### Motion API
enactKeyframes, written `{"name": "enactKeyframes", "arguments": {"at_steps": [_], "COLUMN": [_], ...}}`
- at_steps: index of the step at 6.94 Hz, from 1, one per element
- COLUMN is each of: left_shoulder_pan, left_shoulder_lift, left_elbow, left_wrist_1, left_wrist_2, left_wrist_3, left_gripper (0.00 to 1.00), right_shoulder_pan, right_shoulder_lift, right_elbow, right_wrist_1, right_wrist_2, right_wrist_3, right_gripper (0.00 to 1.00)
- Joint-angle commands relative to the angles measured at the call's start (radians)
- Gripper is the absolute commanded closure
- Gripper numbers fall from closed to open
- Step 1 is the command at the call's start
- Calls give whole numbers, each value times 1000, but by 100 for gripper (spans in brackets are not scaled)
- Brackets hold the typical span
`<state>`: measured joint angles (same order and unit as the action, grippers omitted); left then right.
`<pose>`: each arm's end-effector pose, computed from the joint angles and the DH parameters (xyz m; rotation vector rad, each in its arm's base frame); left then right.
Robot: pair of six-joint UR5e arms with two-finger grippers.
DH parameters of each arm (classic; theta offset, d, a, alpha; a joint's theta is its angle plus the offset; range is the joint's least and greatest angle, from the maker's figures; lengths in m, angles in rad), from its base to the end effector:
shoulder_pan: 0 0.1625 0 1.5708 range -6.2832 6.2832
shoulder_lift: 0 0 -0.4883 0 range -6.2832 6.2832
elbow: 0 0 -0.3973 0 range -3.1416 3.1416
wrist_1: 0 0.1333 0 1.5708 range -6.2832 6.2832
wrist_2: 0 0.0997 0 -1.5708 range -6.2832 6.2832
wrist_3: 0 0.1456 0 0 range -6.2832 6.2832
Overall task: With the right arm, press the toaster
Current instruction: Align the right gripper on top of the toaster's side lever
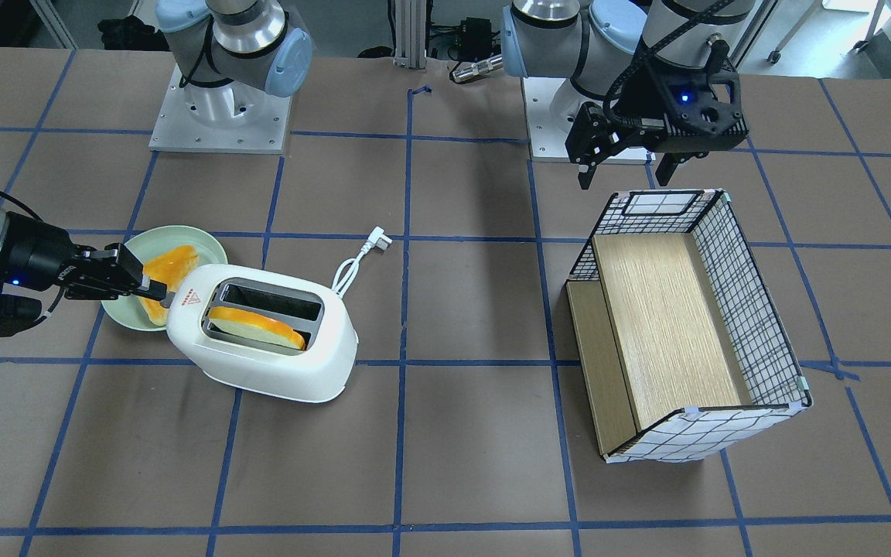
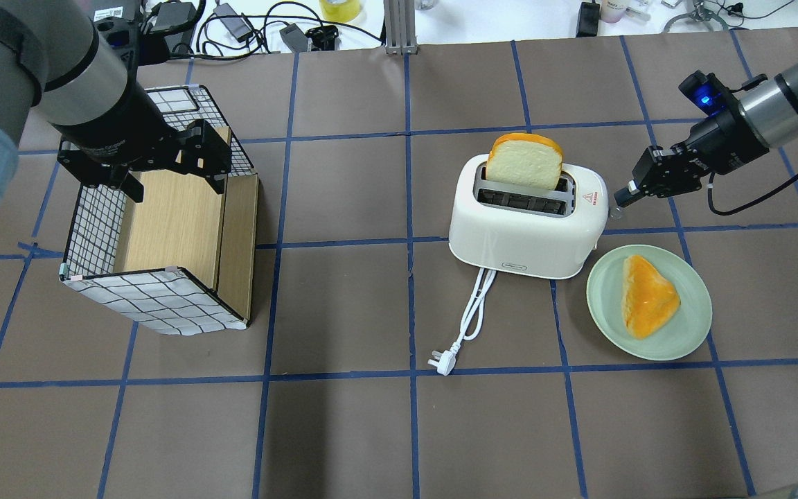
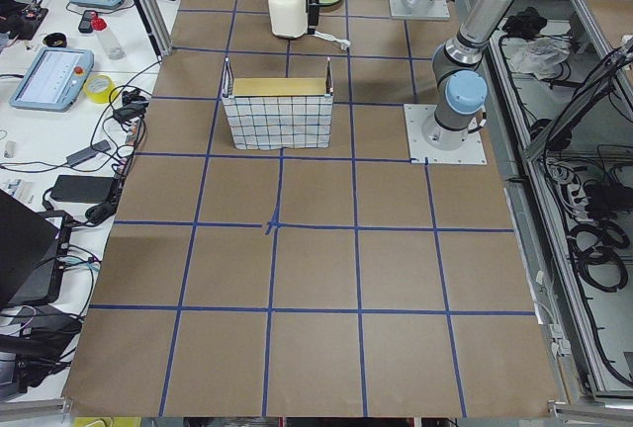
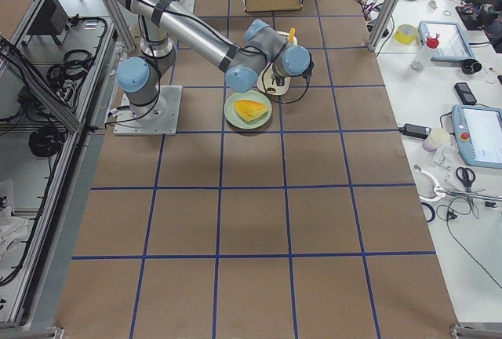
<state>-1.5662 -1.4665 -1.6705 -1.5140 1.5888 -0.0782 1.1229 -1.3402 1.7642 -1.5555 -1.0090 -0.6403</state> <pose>-0.1286 -0.4555 0.5108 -0.1302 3.1216 -0.0969 -0.0315 -0.5524 0.3205 -0.0780 2.4447 0.1017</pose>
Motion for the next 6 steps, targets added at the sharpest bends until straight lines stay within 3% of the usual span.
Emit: {"name": "enactKeyframes", "arguments": {"at_steps": [1,6], "left_shoulder_pan": [0,0], "left_shoulder_lift": [0,0], "left_elbow": [0,0], "left_wrist_1": [0,0], "left_wrist_2": [0,0], "left_wrist_3": [0,0], "left_gripper": [0,0], "right_shoulder_pan": [0,0], "right_shoulder_lift": [15,52], "right_elbow": [26,28], "right_wrist_1": [-2,-69], "right_wrist_2": [0,-19], "right_wrist_3": [-1,10], "right_gripper": [100,100]}}
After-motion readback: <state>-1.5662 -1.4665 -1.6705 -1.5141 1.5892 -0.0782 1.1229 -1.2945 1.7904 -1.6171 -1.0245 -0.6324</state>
